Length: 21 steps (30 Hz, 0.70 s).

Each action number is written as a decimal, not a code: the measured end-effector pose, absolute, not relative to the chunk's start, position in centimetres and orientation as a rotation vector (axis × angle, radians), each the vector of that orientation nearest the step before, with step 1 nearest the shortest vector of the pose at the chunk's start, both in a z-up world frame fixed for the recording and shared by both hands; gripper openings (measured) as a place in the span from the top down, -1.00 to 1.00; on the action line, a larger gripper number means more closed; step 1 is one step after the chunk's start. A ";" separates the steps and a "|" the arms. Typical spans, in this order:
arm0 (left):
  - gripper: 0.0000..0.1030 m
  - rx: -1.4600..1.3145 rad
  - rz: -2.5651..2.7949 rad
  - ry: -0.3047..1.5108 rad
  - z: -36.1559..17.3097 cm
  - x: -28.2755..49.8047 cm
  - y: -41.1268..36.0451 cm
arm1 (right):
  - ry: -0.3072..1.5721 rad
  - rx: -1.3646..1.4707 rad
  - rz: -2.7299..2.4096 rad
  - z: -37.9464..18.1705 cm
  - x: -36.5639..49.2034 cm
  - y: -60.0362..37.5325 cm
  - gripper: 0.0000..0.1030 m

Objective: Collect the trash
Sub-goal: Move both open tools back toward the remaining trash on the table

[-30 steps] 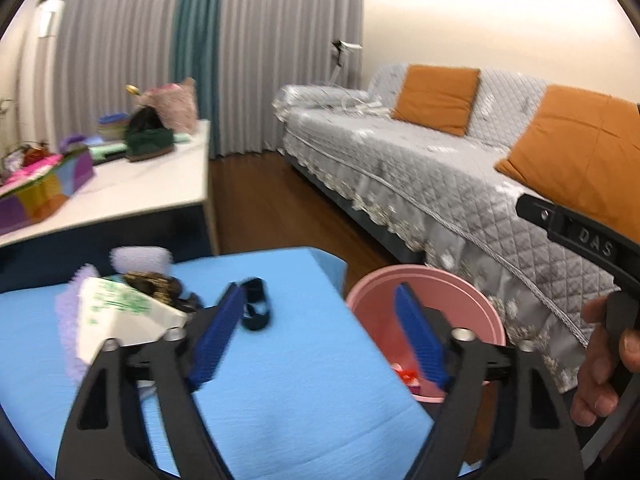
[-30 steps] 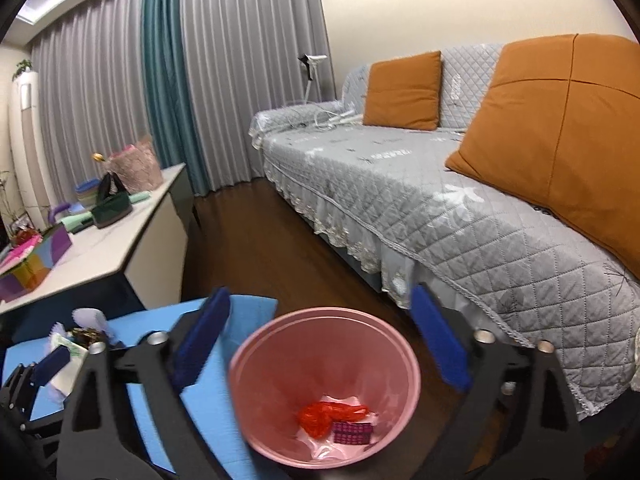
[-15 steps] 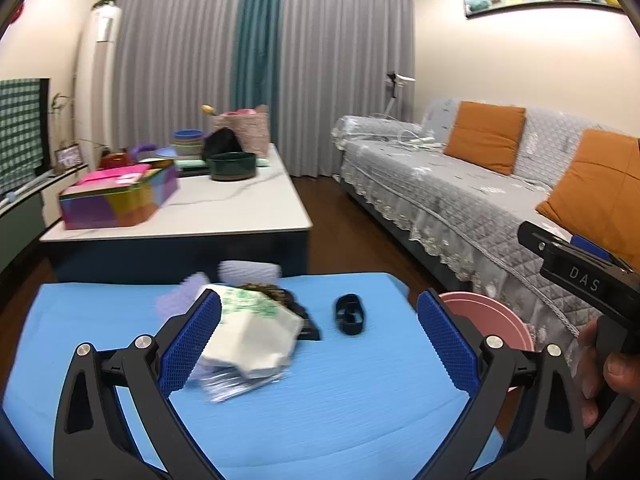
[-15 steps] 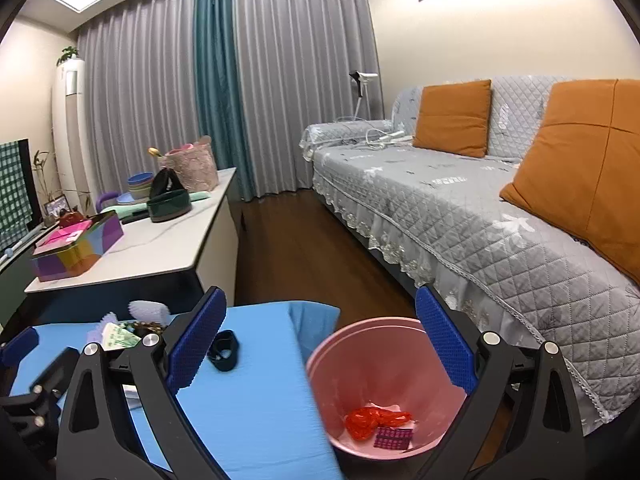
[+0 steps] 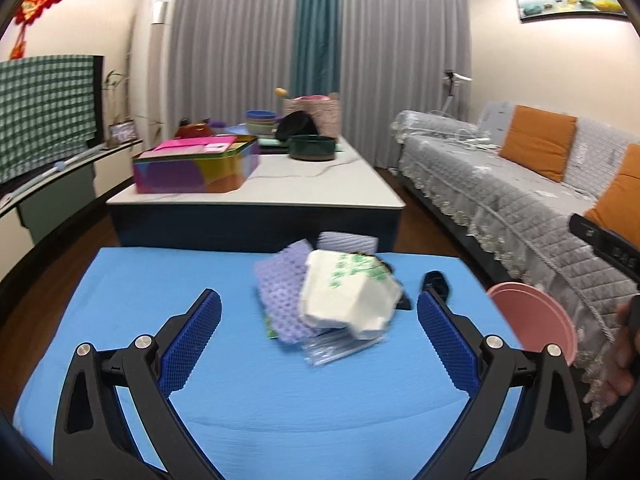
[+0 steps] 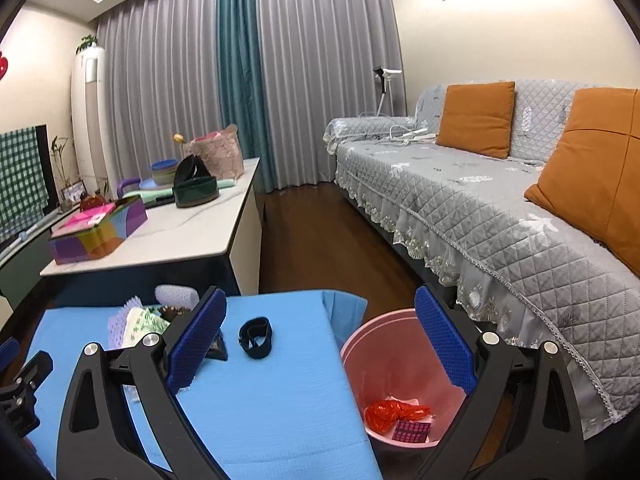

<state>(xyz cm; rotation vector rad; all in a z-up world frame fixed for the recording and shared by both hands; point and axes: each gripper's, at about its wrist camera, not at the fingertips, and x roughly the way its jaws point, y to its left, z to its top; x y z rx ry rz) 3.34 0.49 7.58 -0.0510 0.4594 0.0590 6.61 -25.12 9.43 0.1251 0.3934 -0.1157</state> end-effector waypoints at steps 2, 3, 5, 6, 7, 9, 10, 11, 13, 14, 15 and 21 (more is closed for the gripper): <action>-0.85 -0.055 0.070 0.470 6.7 3.4 1.2 | 0.401 0.127 -0.111 9.2 6.7 -25.2 -0.81; -0.85 -0.055 0.079 0.476 6.3 3.3 1.5 | 0.404 0.128 -0.113 9.1 6.7 -25.3 -0.78; -0.77 -0.069 0.106 0.491 5.5 3.4 2.4 | 0.419 0.148 -0.110 8.7 7.0 -25.3 -0.66; -0.73 -0.080 0.111 0.497 5.2 3.5 2.8 | 0.439 0.174 -0.096 8.2 7.4 -25.3 -0.56; -0.69 -0.094 0.123 0.507 4.8 3.6 3.4 | 0.454 0.190 -0.082 7.8 7.7 -25.2 -0.44; -0.57 -0.104 0.140 0.514 4.5 3.9 4.0 | 0.489 0.203 -0.051 6.9 8.5 -24.7 -0.23; -0.49 -0.112 0.148 0.518 4.3 4.1 4.4 | 0.502 0.202 -0.040 6.6 8.8 -24.3 -0.10; -0.45 -0.119 0.149 0.521 4.1 4.2 4.6 | 0.515 0.201 -0.028 6.1 9.3 -23.9 -0.04; -0.35 -0.127 0.146 0.528 3.7 4.7 4.8 | 0.529 0.200 -0.013 5.6 9.9 -23.2 0.08; -0.31 -0.127 0.143 0.533 3.5 5.0 4.8 | 0.536 0.196 -0.008 5.3 10.3 -22.8 0.10; -0.30 -0.129 0.136 0.539 3.2 5.3 4.8 | 0.542 0.191 -0.004 5.0 10.7 -22.4 0.12; -0.29 -0.136 0.068 0.569 1.6 8.0 3.6 | 0.588 0.178 0.006 3.2 13.1 -21.4 0.12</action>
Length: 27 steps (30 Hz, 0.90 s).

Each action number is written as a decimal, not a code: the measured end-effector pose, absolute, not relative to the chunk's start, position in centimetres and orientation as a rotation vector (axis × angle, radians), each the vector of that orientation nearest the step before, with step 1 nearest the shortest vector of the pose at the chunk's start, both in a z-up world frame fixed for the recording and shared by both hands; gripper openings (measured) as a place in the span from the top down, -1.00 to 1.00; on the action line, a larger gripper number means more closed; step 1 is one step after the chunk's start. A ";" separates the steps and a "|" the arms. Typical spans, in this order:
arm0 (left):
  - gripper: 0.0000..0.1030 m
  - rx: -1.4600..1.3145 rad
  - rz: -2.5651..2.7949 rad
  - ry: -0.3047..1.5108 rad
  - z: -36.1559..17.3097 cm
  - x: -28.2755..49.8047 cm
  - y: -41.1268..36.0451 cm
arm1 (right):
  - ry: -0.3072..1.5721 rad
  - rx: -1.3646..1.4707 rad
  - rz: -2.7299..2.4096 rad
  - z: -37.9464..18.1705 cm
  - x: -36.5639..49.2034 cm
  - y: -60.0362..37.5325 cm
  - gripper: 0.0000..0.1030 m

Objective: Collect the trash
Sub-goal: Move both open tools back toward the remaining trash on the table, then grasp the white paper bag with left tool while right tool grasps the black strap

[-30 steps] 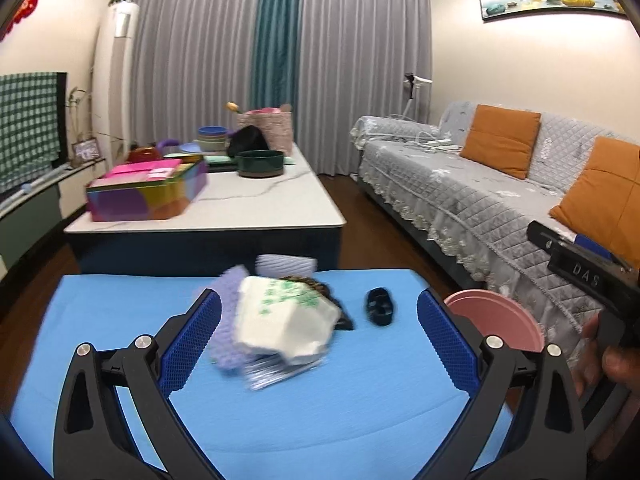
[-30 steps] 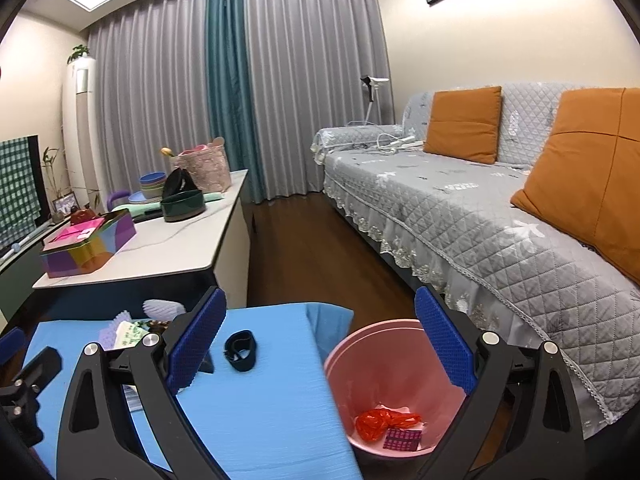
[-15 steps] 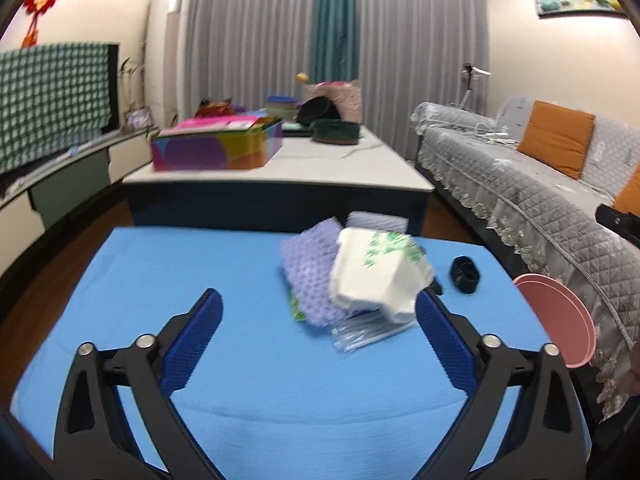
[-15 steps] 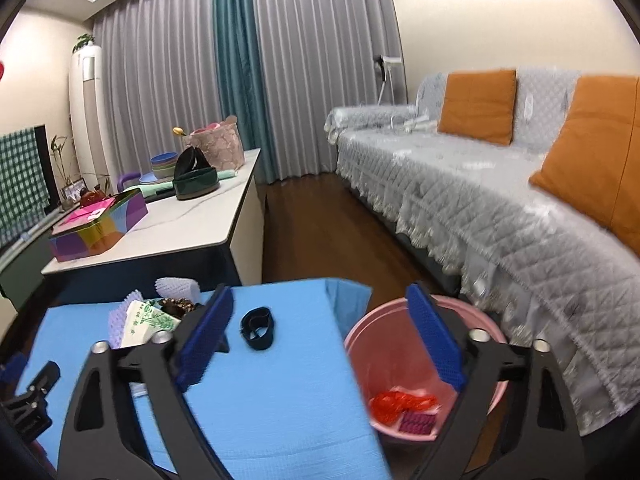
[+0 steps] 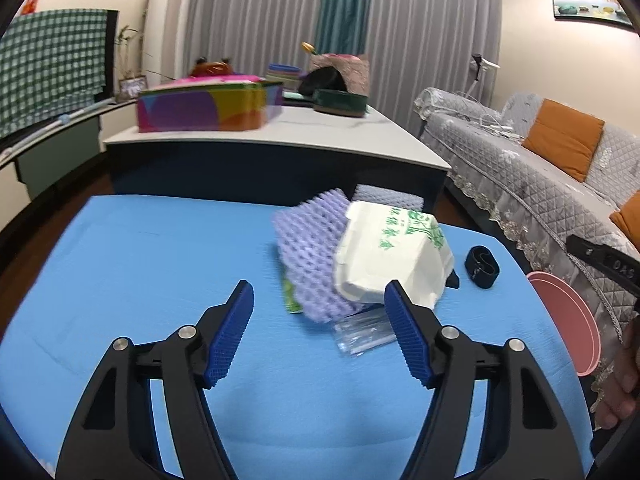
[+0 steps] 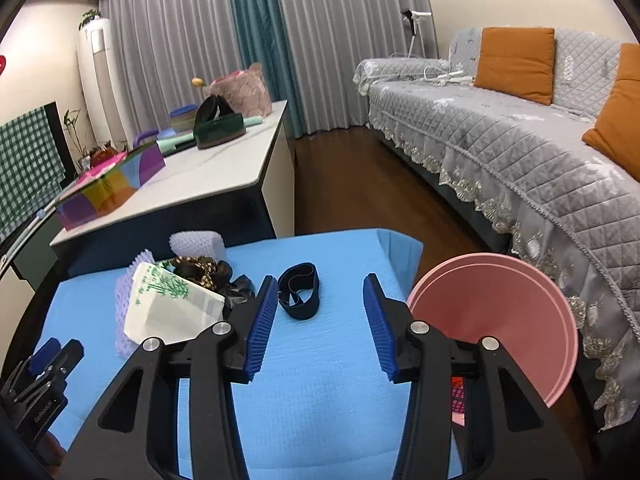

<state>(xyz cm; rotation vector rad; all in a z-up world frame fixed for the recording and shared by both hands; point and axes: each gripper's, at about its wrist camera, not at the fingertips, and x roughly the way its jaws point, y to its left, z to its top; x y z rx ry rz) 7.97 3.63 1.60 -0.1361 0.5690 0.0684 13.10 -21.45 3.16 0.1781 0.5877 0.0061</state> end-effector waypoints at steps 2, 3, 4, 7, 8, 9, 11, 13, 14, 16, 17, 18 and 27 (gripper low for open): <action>-0.29 -0.127 0.048 0.576 1.1 9.1 3.1 | 0.599 0.174 0.006 2.6 13.9 -21.2 0.12; -0.29 -0.125 0.040 0.577 0.9 9.7 2.7 | 0.605 0.176 0.007 2.3 14.4 -21.1 0.12; -0.30 -0.126 0.035 0.577 0.8 10.1 2.6 | 0.611 0.178 0.008 2.0 14.8 -21.0 0.11; -0.46 -0.136 0.011 0.582 0.5 12.0 2.2 | 0.640 0.179 0.017 0.8 16.4 -20.6 0.10; -0.55 -0.141 0.004 0.579 0.5 12.4 2.1 | 0.651 0.178 0.020 0.4 16.9 -20.5 0.09; -0.59 -0.145 -0.003 0.576 0.6 12.8 2.0 | 0.658 0.180 0.024 0.2 17.3 -20.4 0.04; -0.73 -0.141 -0.014 0.579 0.4 13.7 1.7 | 0.672 0.179 0.036 -0.3 18.2 -20.1 -0.05; -0.73 -0.137 -0.023 0.598 0.0 14.6 1.4 | 0.685 0.170 0.050 -0.7 19.1 -19.8 -0.18; -0.73 -0.143 -0.027 0.615 -0.5 15.1 1.4 | 0.695 0.166 0.058 -1.0 19.6 -19.5 -0.22; -0.73 -0.162 -0.029 0.640 -1.0 15.8 1.4 | 0.710 0.157 0.062 -1.5 20.4 -19.2 -0.29; -0.73 -0.169 -0.031 0.650 -1.2 16.1 1.4 | 0.720 0.153 0.063 -1.8 20.7 -19.1 -0.29; -0.73 -0.173 -0.031 0.659 -1.4 16.4 1.3 | 0.733 0.151 0.064 -2.1 21.1 -19.0 -0.29; -0.73 -0.180 -0.064 0.685 -2.0 17.4 1.0 | 0.822 0.098 0.052 -3.9 22.4 -18.3 -0.14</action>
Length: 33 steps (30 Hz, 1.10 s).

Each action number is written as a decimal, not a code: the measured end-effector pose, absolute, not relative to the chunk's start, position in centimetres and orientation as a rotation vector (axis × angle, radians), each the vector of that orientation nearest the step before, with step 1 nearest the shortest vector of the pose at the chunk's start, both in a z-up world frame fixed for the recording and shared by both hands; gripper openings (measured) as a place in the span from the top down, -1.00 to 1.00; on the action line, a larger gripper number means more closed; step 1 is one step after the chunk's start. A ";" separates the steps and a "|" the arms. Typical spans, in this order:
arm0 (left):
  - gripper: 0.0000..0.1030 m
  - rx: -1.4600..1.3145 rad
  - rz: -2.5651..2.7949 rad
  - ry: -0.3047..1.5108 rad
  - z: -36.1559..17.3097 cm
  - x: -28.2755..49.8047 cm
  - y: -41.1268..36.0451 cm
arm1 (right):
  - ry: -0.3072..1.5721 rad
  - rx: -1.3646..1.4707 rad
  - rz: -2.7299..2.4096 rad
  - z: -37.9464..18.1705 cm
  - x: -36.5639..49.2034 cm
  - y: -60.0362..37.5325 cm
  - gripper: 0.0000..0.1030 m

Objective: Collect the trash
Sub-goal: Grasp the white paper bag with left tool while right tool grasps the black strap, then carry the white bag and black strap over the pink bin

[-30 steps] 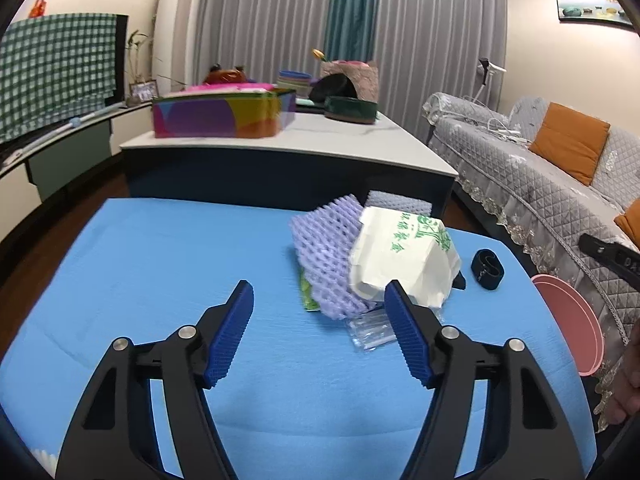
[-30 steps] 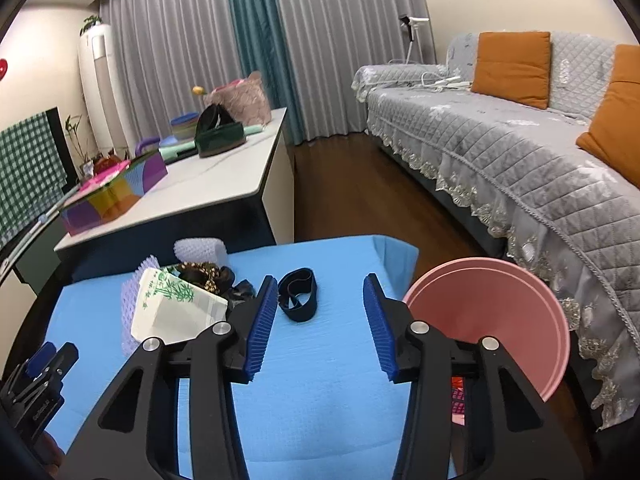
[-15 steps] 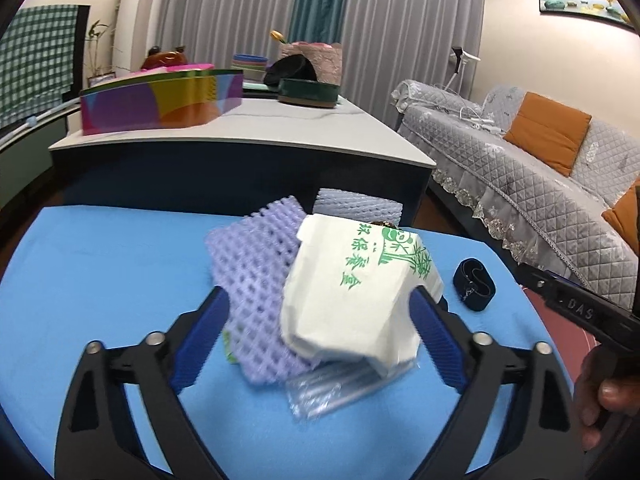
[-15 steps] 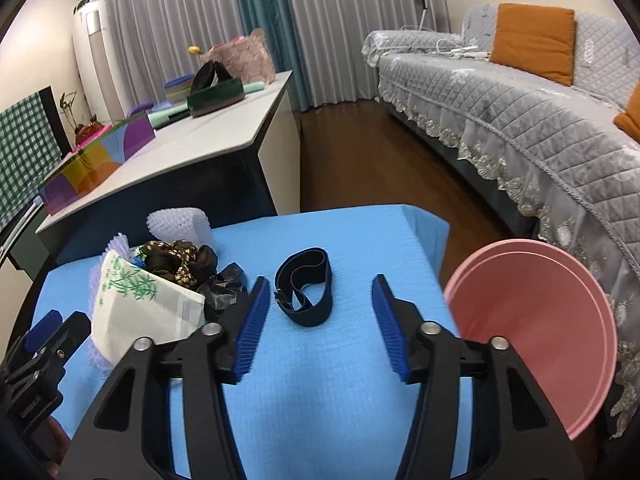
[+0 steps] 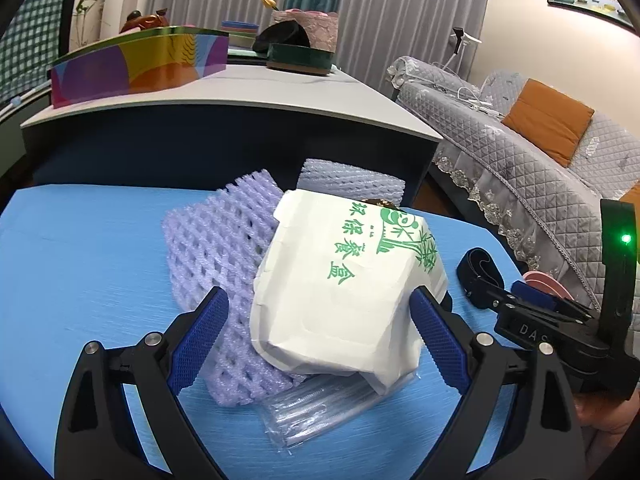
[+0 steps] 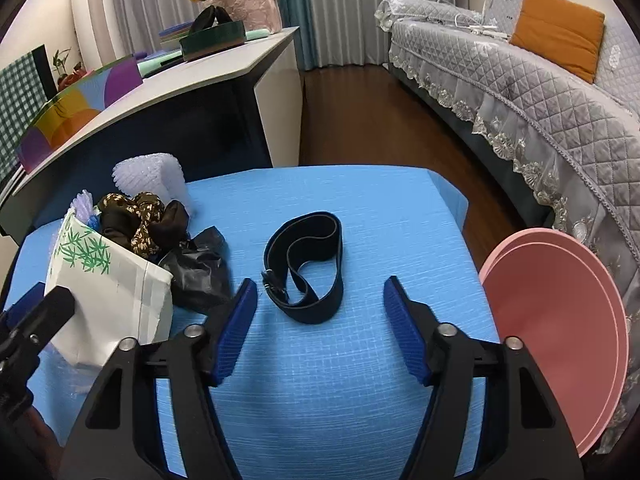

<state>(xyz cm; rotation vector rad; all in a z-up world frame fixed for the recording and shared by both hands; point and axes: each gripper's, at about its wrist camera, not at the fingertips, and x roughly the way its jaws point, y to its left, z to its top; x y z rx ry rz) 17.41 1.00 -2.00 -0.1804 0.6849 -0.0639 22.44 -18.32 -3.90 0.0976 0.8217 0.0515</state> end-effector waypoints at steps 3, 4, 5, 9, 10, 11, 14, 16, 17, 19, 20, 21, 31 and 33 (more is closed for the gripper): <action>-0.67 -0.184 -0.073 0.696 -2.2 17.6 0.9 | 0.832 0.115 0.073 -4.0 22.5 -18.6 0.33; -0.60 -0.185 -0.080 0.696 -2.2 17.6 0.9 | 0.834 0.122 0.079 -4.1 22.5 -18.7 0.54; -0.53 -0.182 -0.082 0.697 -2.1 17.6 0.8 | 0.832 0.128 0.085 -4.1 22.4 -18.8 0.60; -0.45 -0.166 -0.092 0.698 -1.9 17.3 0.6 | 0.825 0.114 0.100 -3.9 21.7 -18.8 0.74; -0.43 -0.167 -0.094 0.700 -1.8 17.2 0.7 | 0.824 0.112 0.103 -3.8 21.4 -18.8 0.74; -0.41 -0.167 -0.095 0.700 -1.6 17.1 0.6 | 0.822 0.112 0.105 -3.7 21.3 -18.9 0.74; -0.36 -0.164 -0.096 0.693 -1.1 16.7 0.6 | 0.804 0.114 0.110 -2.9 20.4 -19.0 0.75; -0.35 -0.154 -0.098 0.686 -0.7 16.2 0.4 | 0.786 0.118 0.110 -2.2 19.7 -19.2 0.74; -0.35 -0.149 -0.099 0.682 -0.5 16.0 0.3 | 0.778 0.121 0.109 -1.8 19.3 -19.3 0.74; -0.34 -0.140 -0.103 0.672 -0.1 15.6 0.1 | 0.763 0.125 0.106 -1.2 18.7 -19.6 0.74; -0.33 -0.137 -0.104 0.667 0.1 15.3 0.1 | 0.757 0.126 0.105 -1.1 18.4 -19.6 0.74; -0.33 -0.134 -0.106 0.663 0.3 15.1 0.0 | 0.750 0.127 0.104 -0.8 18.0 -19.7 0.74; -0.30 -0.116 -0.112 0.607 2.8 12.6 -0.5 | 0.703 0.105 0.103 1.2 14.6 -20.6 0.75; -0.30 -0.108 -0.115 0.592 3.4 11.9 -0.7 | 0.689 0.103 0.099 1.8 14.0 -21.0 0.75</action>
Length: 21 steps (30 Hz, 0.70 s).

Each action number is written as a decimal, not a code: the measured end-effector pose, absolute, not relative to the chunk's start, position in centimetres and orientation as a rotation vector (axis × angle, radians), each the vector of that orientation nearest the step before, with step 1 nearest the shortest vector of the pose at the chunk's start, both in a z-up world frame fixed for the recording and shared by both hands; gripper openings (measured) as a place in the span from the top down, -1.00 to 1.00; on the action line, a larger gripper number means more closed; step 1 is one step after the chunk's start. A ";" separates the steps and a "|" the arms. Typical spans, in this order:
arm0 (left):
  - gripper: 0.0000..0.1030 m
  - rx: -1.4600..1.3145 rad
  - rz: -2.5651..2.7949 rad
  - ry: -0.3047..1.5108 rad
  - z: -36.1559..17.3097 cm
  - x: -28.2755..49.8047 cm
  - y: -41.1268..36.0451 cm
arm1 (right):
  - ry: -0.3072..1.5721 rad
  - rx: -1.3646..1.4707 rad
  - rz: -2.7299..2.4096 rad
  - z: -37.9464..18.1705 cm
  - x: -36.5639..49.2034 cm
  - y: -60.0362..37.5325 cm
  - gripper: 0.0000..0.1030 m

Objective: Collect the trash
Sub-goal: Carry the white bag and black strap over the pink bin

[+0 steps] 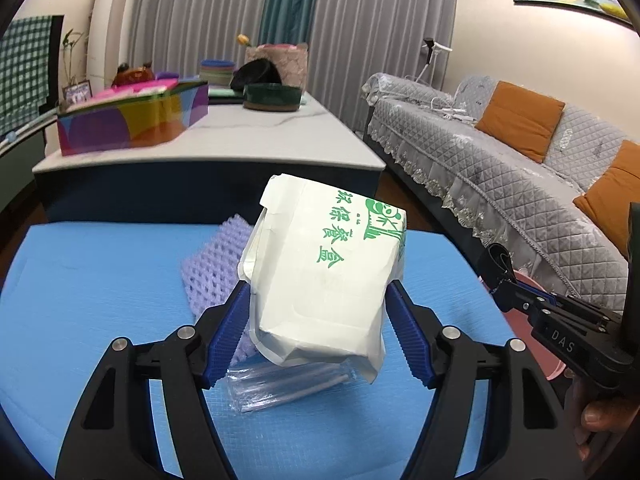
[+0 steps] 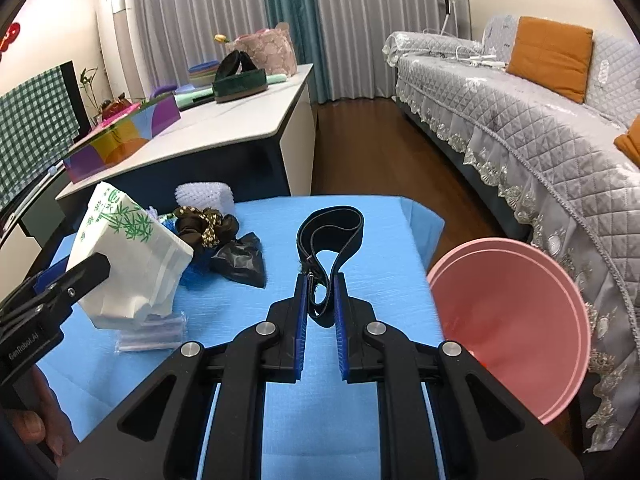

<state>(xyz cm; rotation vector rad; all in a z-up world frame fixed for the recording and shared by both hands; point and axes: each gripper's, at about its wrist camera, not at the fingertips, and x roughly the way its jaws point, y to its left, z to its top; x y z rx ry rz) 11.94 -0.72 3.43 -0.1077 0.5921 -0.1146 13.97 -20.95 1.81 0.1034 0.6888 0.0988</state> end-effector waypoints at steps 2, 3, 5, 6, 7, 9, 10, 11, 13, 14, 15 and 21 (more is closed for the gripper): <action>-0.30 -0.104 -0.116 0.580 4.0 11.4 -0.8 | 0.676 0.104 0.094 2.4 13.3 -21.4 0.74; -0.30 -0.103 -0.116 0.574 4.3 11.1 -0.9 | 0.672 0.104 0.093 2.6 13.1 -21.5 0.74; -0.30 -0.097 -0.115 0.565 4.6 10.7 -1.0 | 0.662 0.101 0.091 3.0 12.4 -21.5 0.74; -0.30 -0.091 -0.114 0.560 4.8 10.4 -1.0 | 0.656 0.097 0.091 3.3 12.0 -21.5 0.74; -0.30 -0.089 -0.113 0.557 4.9 10.2 -1.1 | 0.651 0.093 0.092 3.5 11.7 -21.5 0.74; -0.30 -0.079 -0.112 0.551 5.0 9.5 -1.3 | 0.645 0.086 0.093 3.7 11.0 -21.5 0.74; -0.30 -0.076 -0.112 0.550 5.0 9.3 -1.3 | 0.642 0.083 0.092 3.8 10.8 -21.5 0.74; -0.30 -0.073 -0.112 0.550 5.0 9.1 -1.3 | 0.641 0.080 0.091 3.9 10.6 -21.5 0.74; -0.30 -0.068 -0.110 0.551 5.0 8.7 -1.3 | 0.639 0.076 0.088 4.0 10.1 -21.7 0.74; -0.30 -0.068 -0.109 0.551 5.0 8.6 -1.3 | 0.637 0.075 0.086 4.1 9.8 -21.8 0.74; -0.30 -0.068 -0.108 0.550 5.1 8.5 -1.3 | 0.636 0.074 0.085 4.1 9.7 -21.8 0.74; -0.30 -0.062 -0.108 0.545 5.2 8.1 -1.5 | 0.622 0.067 0.074 4.7 8.4 -22.5 0.74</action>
